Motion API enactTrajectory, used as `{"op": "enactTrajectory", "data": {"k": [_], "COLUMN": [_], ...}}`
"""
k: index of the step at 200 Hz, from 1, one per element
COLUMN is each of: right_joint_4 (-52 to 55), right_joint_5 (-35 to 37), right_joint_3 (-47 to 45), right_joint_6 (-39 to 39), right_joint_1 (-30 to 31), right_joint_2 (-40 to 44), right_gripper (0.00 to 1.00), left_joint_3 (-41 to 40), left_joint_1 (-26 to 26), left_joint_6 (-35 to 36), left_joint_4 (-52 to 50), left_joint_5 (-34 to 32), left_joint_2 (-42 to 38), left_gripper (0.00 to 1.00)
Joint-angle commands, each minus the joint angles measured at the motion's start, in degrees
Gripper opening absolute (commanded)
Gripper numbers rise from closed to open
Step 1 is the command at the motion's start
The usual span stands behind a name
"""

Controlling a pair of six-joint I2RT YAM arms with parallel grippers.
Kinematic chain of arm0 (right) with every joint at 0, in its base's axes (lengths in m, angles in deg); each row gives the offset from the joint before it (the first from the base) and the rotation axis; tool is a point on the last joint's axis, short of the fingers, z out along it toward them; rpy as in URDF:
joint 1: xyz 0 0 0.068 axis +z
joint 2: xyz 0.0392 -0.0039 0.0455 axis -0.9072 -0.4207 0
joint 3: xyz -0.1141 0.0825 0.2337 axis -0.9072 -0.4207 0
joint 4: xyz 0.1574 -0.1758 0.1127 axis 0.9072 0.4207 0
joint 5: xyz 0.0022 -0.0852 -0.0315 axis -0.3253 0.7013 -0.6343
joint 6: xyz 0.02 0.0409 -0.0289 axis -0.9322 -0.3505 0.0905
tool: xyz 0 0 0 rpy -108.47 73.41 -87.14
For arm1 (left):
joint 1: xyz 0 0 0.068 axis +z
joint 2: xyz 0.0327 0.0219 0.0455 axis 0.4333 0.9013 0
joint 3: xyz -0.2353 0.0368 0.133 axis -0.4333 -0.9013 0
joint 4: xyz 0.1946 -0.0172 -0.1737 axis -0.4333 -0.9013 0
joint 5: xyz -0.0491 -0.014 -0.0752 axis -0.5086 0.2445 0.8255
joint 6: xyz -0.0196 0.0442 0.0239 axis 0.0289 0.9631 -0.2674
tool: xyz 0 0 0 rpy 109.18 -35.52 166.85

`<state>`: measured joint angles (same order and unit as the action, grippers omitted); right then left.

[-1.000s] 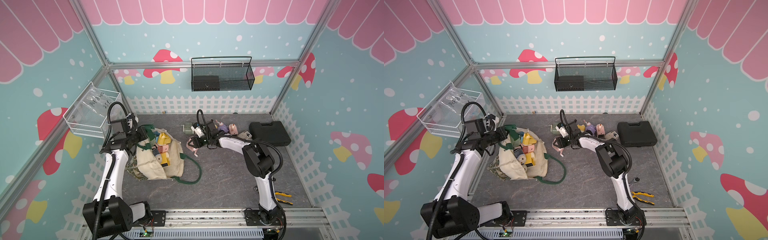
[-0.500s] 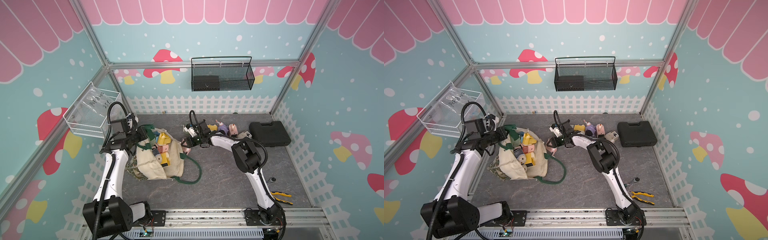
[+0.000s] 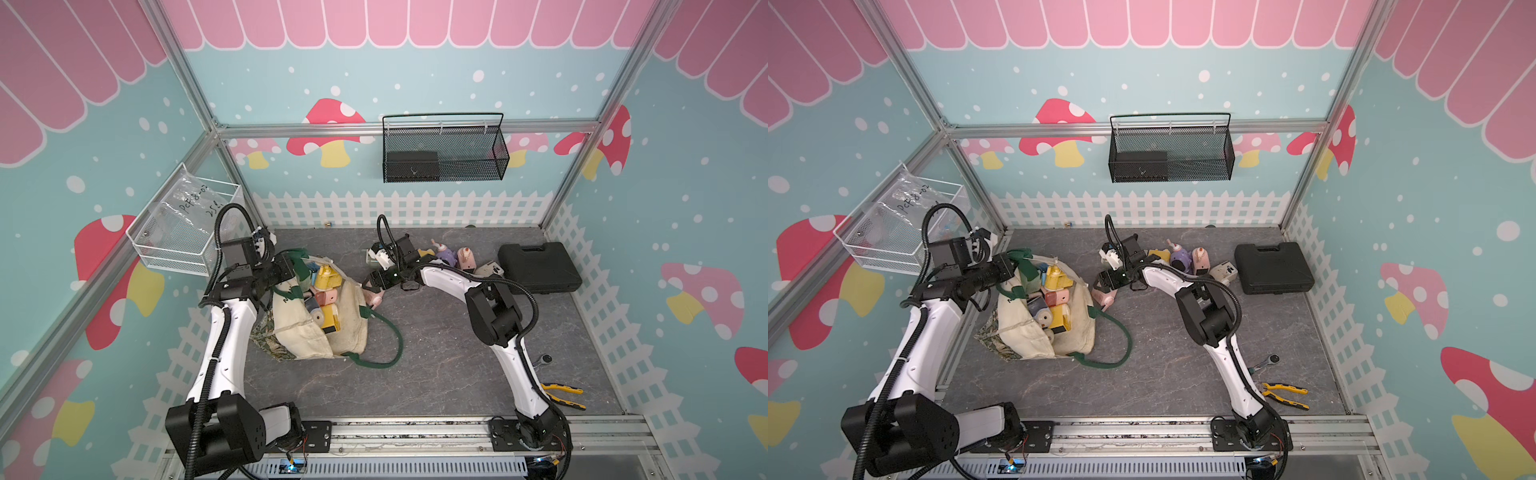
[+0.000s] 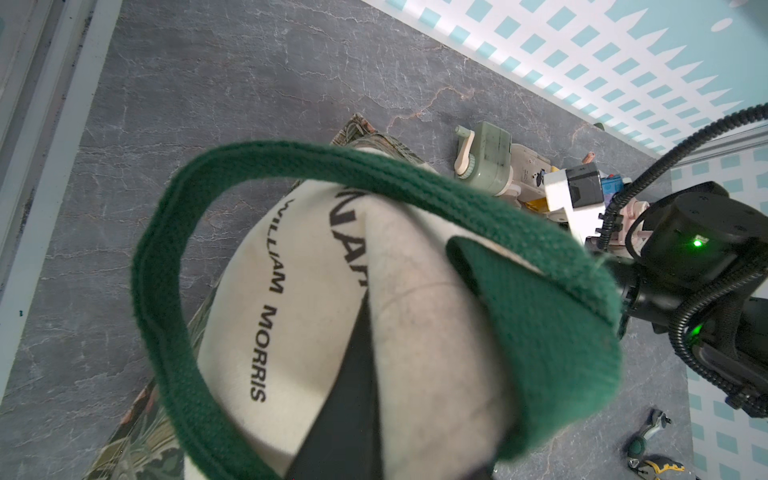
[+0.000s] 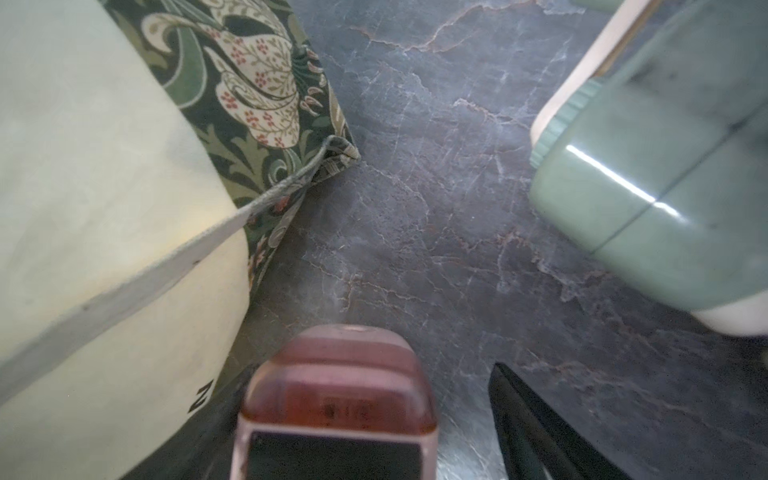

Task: Take out the pencil sharpeners from the tote bags
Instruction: Place the pencil sharpener at the center of the board.

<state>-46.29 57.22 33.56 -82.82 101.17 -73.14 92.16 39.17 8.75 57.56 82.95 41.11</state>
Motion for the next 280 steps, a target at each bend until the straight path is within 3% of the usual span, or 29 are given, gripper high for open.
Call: {"op": "enactTrajectory", "data": {"k": [1, 100, 168, 224, 280], "right_joint_4": [4.42, 8.89, 7.77, 8.63, 8.73], "right_joint_5": [6.35, 10.39, 0.85, -2.16, 11.63], "right_joint_3": [2.37, 2.01, 4.54, 11.82, 5.11], "right_joint_6": [4.03, 9.69, 7.09, 5.79, 7.19], "right_joint_1": [-0.07, -1.50, -0.83, 1.89, 1.29], "right_joint_2": [-0.72, 1.46, -0.69, -4.07, 6.70], "right_gripper": [0.87, 0.89, 0.83, 0.81, 0.77], "left_joint_3": [1.34, 1.50, 1.50, 1.41, 1.51], "left_joint_1": [0.45, 0.55, 0.50, 0.48, 0.53], "left_joint_6": [-0.37, -0.59, -0.67, -0.67, -0.74], "left_joint_4": [7.11, 7.14, 7.11, 7.14, 7.14], "left_joint_5": [2.20, 2.67, 2.76, 2.67, 2.75], "left_joint_2": [-1.06, -0.89, -0.77, -0.72, -0.64], "left_gripper": [0.00, 0.00, 0.00, 0.00, 0.00]}}
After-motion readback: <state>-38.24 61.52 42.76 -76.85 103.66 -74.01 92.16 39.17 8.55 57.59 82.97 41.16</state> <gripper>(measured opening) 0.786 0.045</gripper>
